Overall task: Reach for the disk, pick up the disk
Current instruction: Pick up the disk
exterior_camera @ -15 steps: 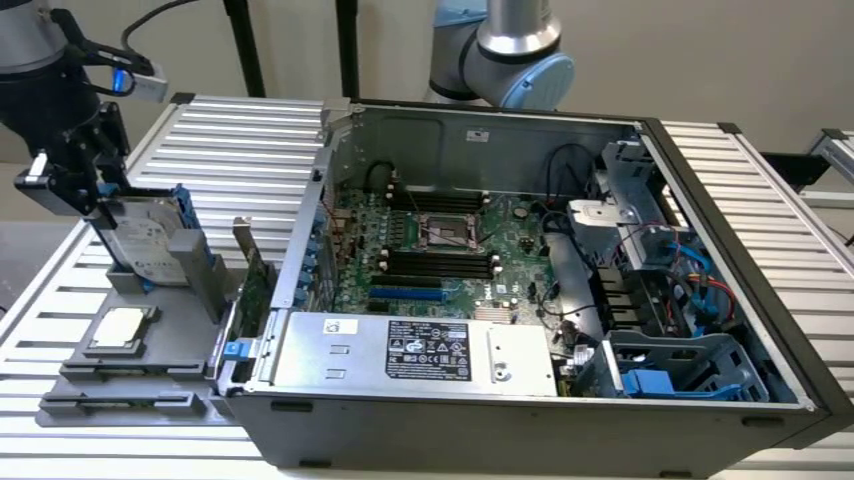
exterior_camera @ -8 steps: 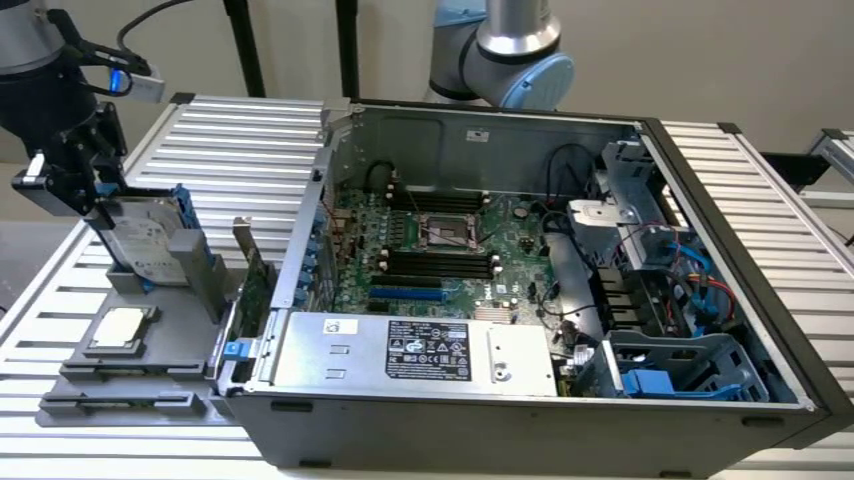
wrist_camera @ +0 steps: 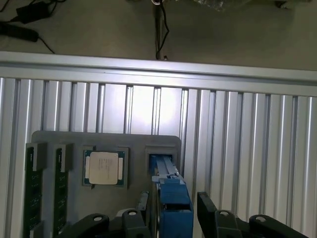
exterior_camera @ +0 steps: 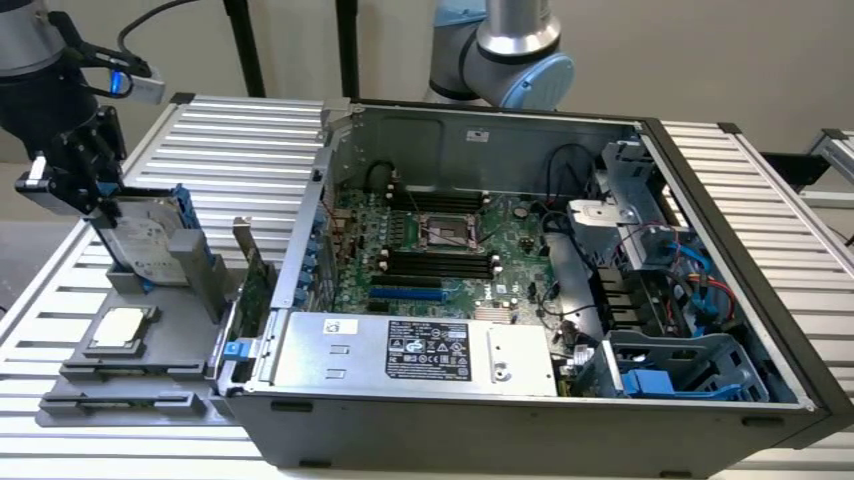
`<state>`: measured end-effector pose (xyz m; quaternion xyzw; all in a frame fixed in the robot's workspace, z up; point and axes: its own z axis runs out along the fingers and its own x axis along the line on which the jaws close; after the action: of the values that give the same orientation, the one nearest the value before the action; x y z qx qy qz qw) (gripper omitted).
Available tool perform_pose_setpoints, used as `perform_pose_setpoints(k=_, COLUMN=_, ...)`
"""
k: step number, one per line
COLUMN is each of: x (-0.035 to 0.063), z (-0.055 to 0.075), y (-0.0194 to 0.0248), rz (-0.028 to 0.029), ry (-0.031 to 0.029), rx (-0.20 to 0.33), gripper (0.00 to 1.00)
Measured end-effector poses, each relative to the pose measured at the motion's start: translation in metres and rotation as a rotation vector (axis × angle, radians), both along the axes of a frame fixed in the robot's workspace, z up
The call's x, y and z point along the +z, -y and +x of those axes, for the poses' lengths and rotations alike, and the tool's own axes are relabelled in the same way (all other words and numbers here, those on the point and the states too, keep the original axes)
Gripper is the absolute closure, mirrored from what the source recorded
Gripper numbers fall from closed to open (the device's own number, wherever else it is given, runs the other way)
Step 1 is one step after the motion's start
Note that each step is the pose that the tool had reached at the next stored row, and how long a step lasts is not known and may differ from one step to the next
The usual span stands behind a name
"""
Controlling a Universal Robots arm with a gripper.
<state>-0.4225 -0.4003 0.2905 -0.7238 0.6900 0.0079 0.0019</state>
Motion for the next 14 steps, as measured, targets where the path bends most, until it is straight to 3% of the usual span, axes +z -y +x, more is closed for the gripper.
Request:
perform_pose_setpoints(k=3, x=-0.0003, z=0.0, y=0.0, rz=0.0001, ry=0.0001, rx=0.0, gripper=0.62)
perform_pose_setpoints(k=14, x=-0.0005, z=0.0, y=0.0, rz=0.0001, ry=0.0002, rx=0.0, gripper=0.67)
